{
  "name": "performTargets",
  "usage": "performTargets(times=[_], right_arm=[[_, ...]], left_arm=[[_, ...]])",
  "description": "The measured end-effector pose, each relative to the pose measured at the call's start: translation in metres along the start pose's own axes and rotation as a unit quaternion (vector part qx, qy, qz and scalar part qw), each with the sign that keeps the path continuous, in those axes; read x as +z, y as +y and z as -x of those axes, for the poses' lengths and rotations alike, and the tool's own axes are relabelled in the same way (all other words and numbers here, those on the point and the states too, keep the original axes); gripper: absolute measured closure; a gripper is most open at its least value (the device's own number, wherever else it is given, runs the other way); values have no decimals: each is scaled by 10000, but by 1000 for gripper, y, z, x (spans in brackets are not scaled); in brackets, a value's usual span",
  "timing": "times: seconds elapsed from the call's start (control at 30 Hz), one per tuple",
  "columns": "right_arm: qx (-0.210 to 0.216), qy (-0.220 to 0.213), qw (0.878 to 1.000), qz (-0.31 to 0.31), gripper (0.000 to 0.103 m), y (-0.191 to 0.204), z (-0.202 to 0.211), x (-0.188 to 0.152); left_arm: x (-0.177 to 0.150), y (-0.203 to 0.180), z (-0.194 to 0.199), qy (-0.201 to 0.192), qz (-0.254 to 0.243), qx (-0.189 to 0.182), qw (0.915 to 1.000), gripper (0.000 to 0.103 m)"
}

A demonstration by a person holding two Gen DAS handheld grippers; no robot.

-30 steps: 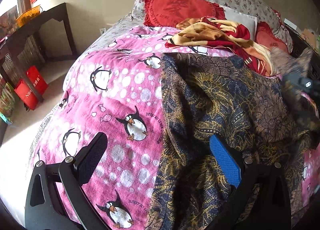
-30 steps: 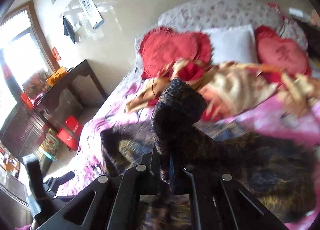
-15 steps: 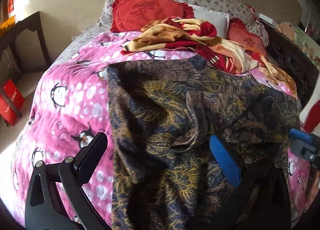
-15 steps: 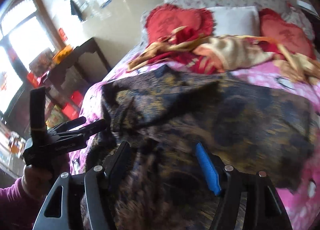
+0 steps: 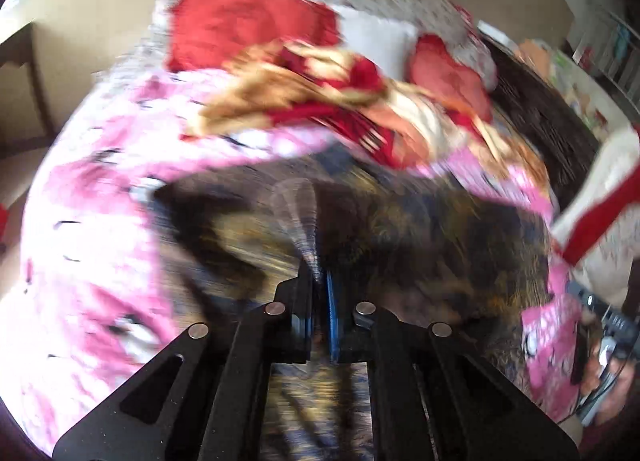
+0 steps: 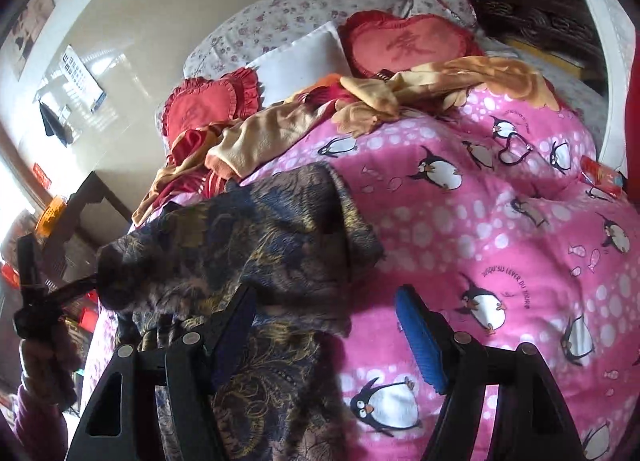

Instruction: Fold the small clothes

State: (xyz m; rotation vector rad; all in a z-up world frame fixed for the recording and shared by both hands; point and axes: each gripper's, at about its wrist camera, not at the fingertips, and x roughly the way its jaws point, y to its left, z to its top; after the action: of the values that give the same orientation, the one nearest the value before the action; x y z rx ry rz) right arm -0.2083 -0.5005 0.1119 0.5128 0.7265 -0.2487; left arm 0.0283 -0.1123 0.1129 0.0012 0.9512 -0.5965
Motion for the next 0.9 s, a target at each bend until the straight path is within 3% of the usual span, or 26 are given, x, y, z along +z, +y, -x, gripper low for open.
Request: performTargets(times=[0.17, 0.43, 0.47, 0.5, 0.53, 0.57, 0.63, 0.8, 0.9], right_arm=[[-150, 89, 9998, 6, 33, -3, -17, 7], [114, 228, 9997, -57, 34, 7, -48, 18], [114, 183, 9998, -22, 38, 8, -50, 20], [122, 135, 9998, 20, 56, 9, -51, 21], [129, 102, 9998, 95, 82, 10, -53, 23], [78, 82, 9998, 174, 90, 10, -55, 28], [1, 1, 9998, 190, 98, 10, -59, 38], [76, -94, 9997, -225, 99, 1, -78, 71], [-41, 307, 9986, -420, 99, -6, -113, 80]], left_arm=[[-6, 49, 4, 125, 494, 514, 9974, 99], [-31, 50, -8, 363, 311, 660, 9967, 99], [-32, 51, -9, 368, 309, 682, 9965, 99], [-32, 52, -10, 383, 335, 682, 9964, 99], [-32, 54, -12, 395, 365, 682, 9962, 99], [-31, 54, -13, 401, 382, 684, 9961, 99], [-30, 54, -15, 411, 402, 704, 9959, 99], [-26, 49, -26, 482, 438, 735, 9952, 99], [-24, 46, -34, 561, 441, 797, 9943, 99]])
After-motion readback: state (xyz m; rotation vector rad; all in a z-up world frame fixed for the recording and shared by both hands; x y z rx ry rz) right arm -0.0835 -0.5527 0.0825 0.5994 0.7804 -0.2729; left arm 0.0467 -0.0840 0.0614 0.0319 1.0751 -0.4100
